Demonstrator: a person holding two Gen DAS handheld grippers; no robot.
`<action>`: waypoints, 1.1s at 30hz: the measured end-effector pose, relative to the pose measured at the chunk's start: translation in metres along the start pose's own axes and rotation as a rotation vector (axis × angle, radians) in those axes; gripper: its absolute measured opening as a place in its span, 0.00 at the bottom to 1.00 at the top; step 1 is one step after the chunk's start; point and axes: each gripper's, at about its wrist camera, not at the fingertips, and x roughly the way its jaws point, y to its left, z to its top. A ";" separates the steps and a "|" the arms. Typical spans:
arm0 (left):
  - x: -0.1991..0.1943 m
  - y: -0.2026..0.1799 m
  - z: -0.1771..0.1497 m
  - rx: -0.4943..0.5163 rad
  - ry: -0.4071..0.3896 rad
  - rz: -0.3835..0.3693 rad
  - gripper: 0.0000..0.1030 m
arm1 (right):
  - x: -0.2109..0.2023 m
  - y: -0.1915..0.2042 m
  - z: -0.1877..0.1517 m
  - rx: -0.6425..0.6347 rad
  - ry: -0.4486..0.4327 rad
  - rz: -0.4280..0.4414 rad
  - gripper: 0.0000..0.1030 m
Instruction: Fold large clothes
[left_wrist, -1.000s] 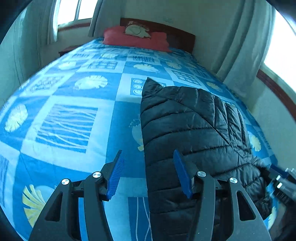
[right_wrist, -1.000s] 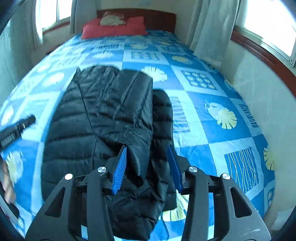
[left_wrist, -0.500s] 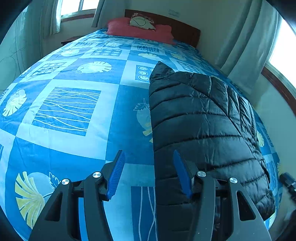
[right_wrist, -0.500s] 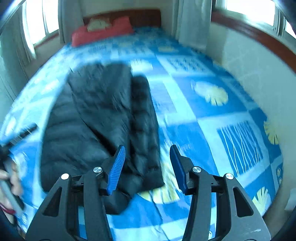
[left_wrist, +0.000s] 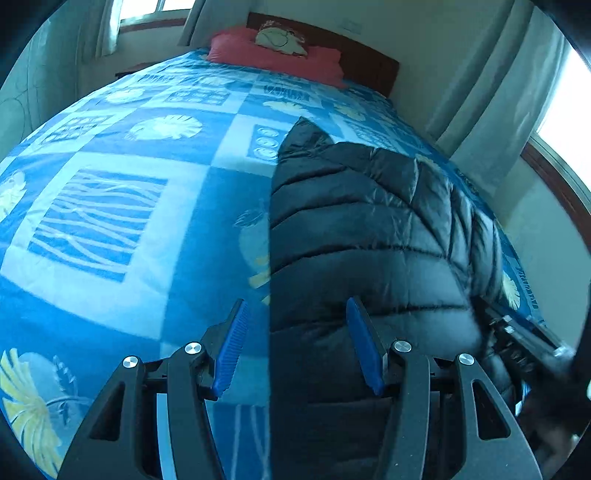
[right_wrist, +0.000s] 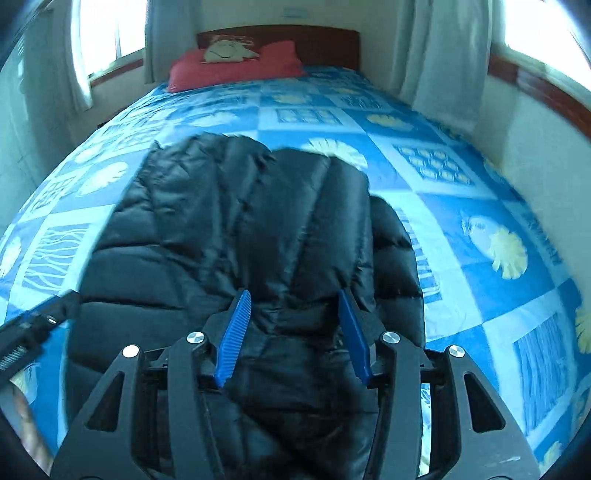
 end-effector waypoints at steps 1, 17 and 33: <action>0.002 -0.003 0.001 0.008 -0.005 -0.001 0.55 | 0.004 -0.006 -0.002 0.018 0.000 0.011 0.48; 0.053 -0.025 -0.006 0.128 0.026 0.064 0.66 | 0.045 -0.015 -0.022 0.023 -0.048 0.010 0.50; 0.048 0.001 -0.004 -0.012 0.051 -0.053 0.78 | 0.028 -0.008 -0.020 0.018 -0.080 0.003 0.51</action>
